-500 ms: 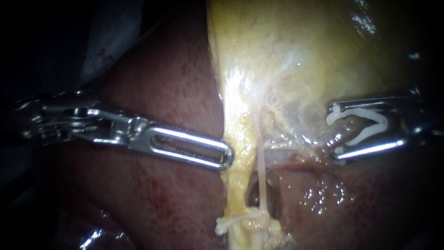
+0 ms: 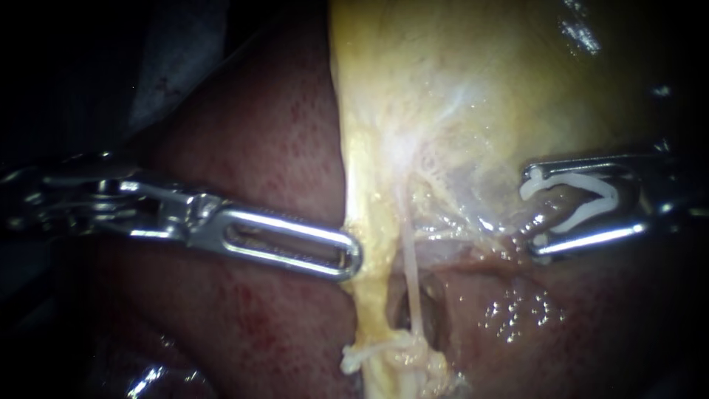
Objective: Clipping second clip left tube
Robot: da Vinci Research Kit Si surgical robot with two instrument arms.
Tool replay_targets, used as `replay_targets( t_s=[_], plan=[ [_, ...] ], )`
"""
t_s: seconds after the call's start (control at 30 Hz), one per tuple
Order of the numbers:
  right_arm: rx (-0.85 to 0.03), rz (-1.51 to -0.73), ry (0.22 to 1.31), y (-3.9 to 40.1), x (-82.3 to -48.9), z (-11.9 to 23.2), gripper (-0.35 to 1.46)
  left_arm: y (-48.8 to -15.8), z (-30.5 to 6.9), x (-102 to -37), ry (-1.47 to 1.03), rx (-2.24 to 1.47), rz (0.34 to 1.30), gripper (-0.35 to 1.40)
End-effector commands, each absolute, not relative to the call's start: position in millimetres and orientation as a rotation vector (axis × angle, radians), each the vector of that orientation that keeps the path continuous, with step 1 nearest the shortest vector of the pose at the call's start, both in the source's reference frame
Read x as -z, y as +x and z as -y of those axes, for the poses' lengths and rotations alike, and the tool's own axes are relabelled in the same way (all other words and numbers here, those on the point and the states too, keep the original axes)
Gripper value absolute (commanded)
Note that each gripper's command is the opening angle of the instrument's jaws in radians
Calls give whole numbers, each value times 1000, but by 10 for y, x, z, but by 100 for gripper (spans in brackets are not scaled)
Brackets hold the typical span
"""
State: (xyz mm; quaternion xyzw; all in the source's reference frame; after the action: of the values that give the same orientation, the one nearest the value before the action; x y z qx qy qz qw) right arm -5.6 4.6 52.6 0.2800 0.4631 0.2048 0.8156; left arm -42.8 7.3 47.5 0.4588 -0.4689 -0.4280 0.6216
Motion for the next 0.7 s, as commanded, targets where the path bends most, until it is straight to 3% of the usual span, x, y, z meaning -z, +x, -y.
replay_targets(
  t_s=[0.03, 0.7],
  plan=[
    [-437, -987, 597, -55, -526, -45, 53, -426, -73, -473, 1036, 997, 1067, -35],
    [-381, -1003, 641, -9, -552, -7, 51, -410, -54, -444, 839, 1149, 929, -35]
  ],
)
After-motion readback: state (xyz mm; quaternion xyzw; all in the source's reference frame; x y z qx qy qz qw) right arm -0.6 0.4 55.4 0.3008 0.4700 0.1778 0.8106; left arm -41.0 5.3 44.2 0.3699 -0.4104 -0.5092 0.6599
